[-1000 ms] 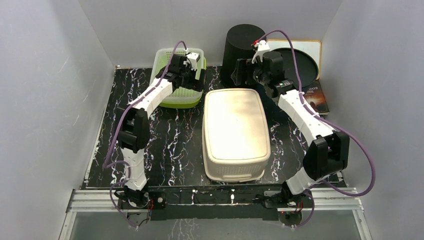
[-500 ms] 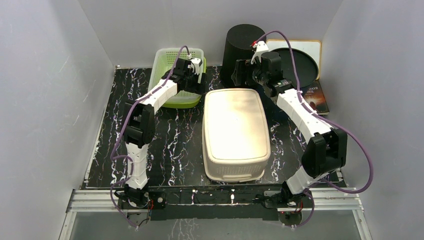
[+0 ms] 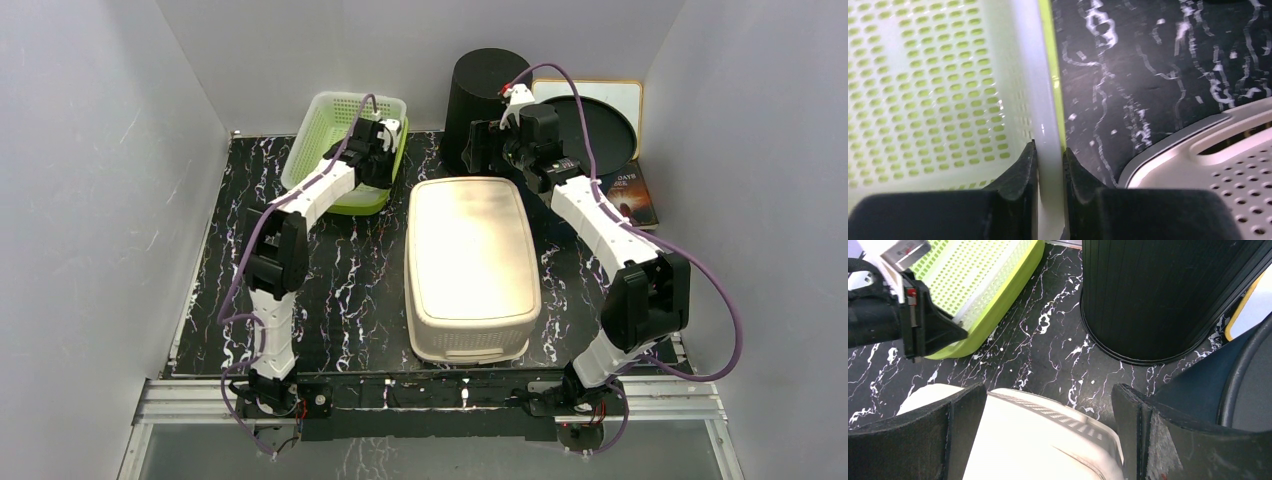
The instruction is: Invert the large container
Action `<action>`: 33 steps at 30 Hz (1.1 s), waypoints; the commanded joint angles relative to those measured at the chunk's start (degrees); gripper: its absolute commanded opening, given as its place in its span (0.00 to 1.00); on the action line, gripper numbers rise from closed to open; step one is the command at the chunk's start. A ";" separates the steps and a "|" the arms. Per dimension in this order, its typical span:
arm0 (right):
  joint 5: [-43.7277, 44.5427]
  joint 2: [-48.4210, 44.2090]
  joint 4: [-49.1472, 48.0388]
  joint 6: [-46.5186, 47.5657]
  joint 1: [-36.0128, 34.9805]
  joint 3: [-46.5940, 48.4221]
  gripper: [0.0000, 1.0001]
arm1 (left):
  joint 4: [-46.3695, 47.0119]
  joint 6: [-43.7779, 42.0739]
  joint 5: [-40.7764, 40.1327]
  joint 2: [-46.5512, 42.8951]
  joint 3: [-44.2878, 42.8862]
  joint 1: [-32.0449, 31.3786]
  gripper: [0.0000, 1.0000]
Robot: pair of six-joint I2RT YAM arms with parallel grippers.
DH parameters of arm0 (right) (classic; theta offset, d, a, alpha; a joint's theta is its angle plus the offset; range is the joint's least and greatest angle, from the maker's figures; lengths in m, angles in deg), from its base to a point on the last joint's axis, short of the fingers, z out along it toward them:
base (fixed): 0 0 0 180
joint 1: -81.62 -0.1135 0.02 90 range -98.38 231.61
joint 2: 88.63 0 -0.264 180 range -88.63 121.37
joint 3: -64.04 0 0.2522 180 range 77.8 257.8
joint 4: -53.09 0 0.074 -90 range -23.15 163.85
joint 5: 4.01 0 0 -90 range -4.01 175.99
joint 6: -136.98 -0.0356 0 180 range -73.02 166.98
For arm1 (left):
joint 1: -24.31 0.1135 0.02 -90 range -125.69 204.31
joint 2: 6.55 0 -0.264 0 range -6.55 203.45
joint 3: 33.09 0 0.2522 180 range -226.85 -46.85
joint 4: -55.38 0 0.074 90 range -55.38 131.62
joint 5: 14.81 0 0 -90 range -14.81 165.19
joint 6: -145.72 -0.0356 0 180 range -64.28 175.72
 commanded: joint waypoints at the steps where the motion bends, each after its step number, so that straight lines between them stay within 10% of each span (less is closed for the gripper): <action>1: 0.21 -0.63 -2.30 0.37 -0.23 3.24 0.95 | -0.97 -2.77 -2.62 -4.57 2.31 1.32 0.00; 17: -1.14 -1.75 -2.79 -0.58 -0.19 1.94 0.95 | -6.95 -2.18 -15.47 -30.20 7.70 1.10 0.00; 33: -2.34 -5.48 -1.91 -1.09 -0.83 0.06 0.92 | -10.53 12.49 -9.79 -58.14 8.14 1.15 0.00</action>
